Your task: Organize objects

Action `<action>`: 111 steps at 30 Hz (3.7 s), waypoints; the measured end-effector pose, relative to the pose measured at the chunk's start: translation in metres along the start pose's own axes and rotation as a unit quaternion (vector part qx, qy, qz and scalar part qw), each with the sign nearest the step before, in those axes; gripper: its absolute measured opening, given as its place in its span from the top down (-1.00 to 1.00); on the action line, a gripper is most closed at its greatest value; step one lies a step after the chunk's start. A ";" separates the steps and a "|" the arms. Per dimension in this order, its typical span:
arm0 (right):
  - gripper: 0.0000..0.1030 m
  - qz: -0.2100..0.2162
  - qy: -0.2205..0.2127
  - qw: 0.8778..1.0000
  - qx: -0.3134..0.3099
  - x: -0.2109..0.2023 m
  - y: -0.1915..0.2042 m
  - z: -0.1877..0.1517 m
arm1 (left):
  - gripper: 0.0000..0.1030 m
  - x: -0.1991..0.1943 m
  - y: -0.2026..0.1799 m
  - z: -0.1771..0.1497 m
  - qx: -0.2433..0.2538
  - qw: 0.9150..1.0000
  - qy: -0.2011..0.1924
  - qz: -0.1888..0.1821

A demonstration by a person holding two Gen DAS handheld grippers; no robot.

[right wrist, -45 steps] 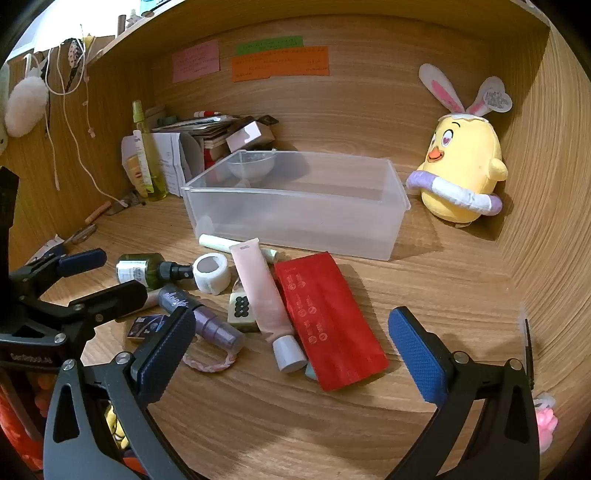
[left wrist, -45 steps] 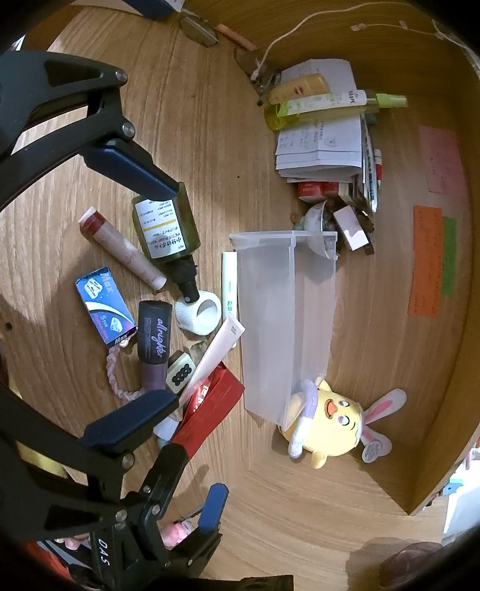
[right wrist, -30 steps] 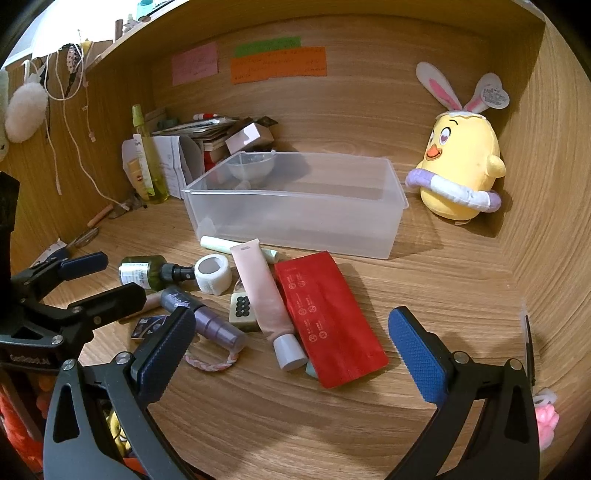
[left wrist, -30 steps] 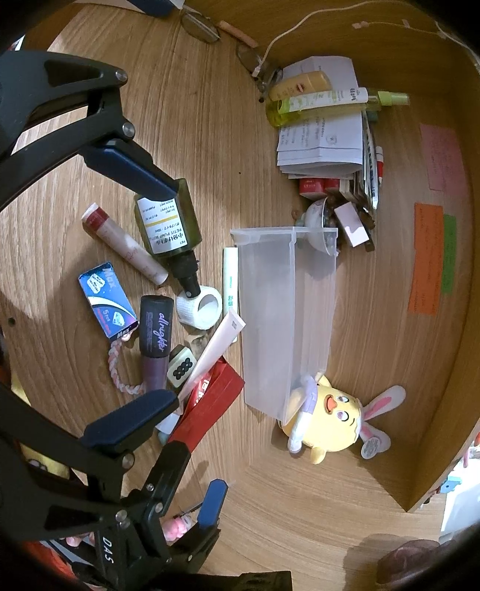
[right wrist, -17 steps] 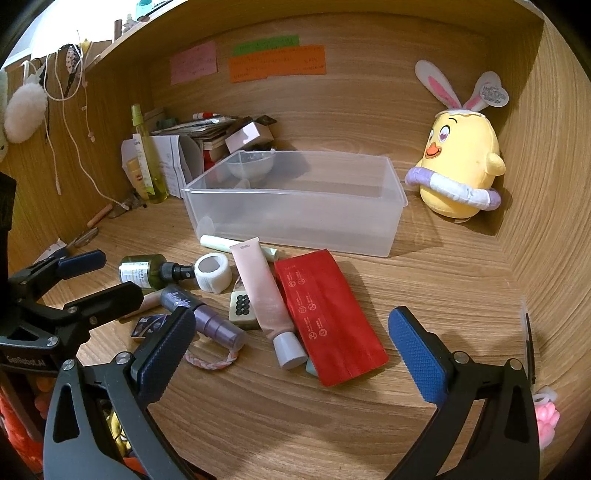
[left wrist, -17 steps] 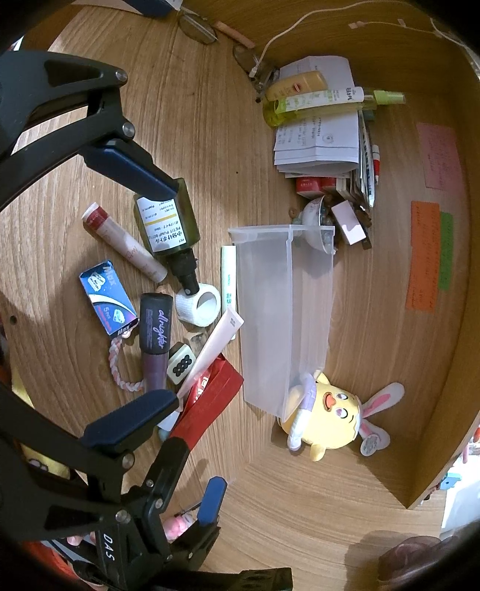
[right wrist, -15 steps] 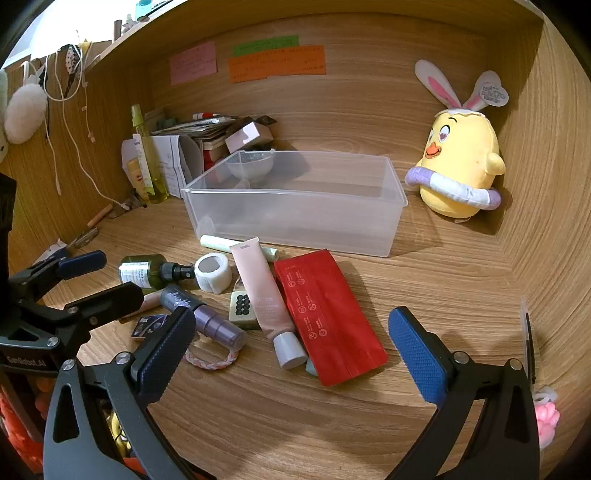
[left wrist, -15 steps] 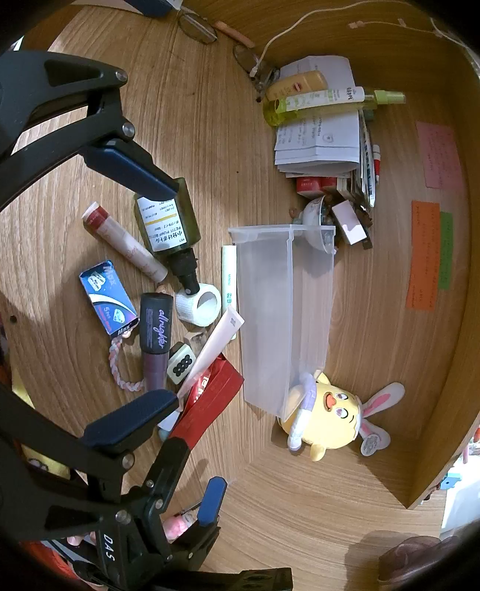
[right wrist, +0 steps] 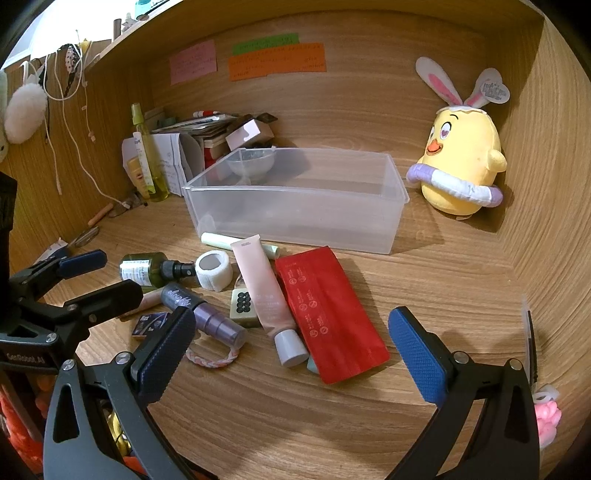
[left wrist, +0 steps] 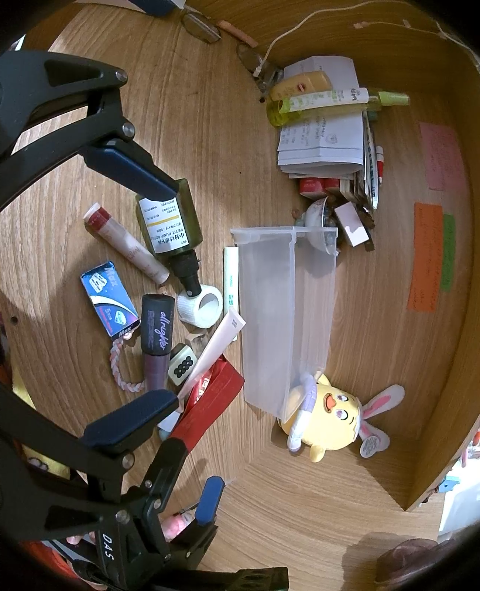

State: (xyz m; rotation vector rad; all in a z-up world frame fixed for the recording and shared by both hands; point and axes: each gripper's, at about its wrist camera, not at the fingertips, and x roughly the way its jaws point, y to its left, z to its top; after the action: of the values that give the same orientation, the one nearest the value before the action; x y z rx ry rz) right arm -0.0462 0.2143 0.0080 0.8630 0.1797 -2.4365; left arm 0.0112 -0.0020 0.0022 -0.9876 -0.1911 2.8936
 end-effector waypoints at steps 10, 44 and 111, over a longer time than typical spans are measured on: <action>-1.00 0.007 0.009 1.000 0.003 0.005 -0.001 0.001 | -1.00 0.001 0.003 0.000 -0.001 1.000 0.004 -0.005; -1.00 -0.019 0.104 0.994 -0.016 0.073 -0.040 0.022 | -1.00 0.062 0.074 0.009 -0.070 0.991 0.111 -0.013; 0.00 0.022 -0.039 0.998 -0.040 0.032 -0.028 0.094 | 0.13 -0.006 0.041 0.092 -0.026 0.998 -0.056 0.007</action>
State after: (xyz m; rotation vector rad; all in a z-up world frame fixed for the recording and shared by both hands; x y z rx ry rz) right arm -0.1328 0.1956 0.0607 0.7295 0.2256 -2.3998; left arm -0.0415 -0.0522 0.0724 -0.8386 -0.2672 2.9731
